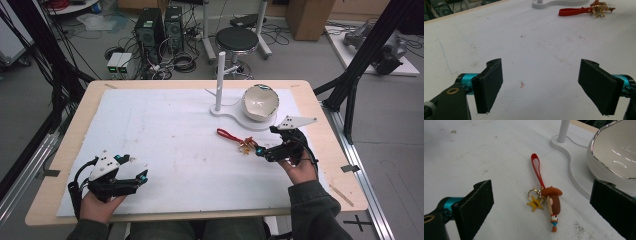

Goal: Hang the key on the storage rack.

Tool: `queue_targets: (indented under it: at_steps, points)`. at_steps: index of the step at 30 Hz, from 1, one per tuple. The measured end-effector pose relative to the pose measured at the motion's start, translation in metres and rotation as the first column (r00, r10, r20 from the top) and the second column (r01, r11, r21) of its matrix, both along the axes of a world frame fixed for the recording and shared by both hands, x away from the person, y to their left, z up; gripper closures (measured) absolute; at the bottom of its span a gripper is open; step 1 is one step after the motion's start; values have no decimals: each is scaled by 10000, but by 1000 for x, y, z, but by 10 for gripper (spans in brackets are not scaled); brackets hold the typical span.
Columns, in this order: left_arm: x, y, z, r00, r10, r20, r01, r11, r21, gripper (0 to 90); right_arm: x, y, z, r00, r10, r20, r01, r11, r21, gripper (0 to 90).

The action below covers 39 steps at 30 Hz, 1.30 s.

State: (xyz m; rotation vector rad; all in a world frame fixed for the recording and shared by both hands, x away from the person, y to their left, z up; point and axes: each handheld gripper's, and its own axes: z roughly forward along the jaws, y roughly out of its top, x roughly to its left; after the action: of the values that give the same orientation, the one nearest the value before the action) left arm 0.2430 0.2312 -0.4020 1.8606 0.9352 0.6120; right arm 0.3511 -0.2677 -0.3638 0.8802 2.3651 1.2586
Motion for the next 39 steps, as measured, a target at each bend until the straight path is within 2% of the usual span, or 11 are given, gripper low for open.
queue_targets:
  at_steps: [9, 14, 17, 22, 23, 24, 27, 30, 37, 39]
  points:
    - [1, -1, 1, 10000, -77, 34, 77, 10000, 17, 204, 20, 18, 11, 9996, 266, -111, -271, 9987, -426, 46]
    - [0, -1, 1, 10000, -57, 36, 58, 10000, -20, 204, 29, 24, 16, 9989, 391, -273, -399, 9987, -309, 60]
    - [0, -1, 1, 10000, -54, 44, 54, 10000, -24, 204, 36, 28, 18, 9985, 421, -351, -438, 9979, -479, 65]
    - [1, -1, 1, 10000, -64, 50, 64, 10000, -42, 204, 43, 34, 21, 9982, 501, -327, -519, 9970, -572, 95]
    - [1, -1, 1, 10000, -68, 48, 69, 10000, -73, 204, 45, 38, 22, 9977, 576, -347, -600, 9955, -729, 131]
    - [1, -1, 1, 10000, -73, 35, 73, 10000, -22, 204, 47, 40, 22, 9971, 666, -360, -691, 9948, -753, 163]
    - [3, -1, 1, 9999, -109, 13, 109, 9999, -28, 204, 50, 45, 20, 9970, 670, -394, -704, 9932, -927, 168]
    - [3, -2, 0, 9999, -116, 2, 116, 9999, -60, 204, 57, 51, 13, 9942, 832, -686, -909, 9889, -1173, 236]
    - [3, -2, 1, 9998, -186, 6, 186, 9998, -1, 204, 67, 60, 2, 9919, 629, -1105, -795, 9851, -1525, 292]
    - [3, -2, 0, 9999, -171, -7, 171, 9999, -25, 204, 70, 63, -2, 9902, 744, -1180, -944, 9801, -1745, 330]
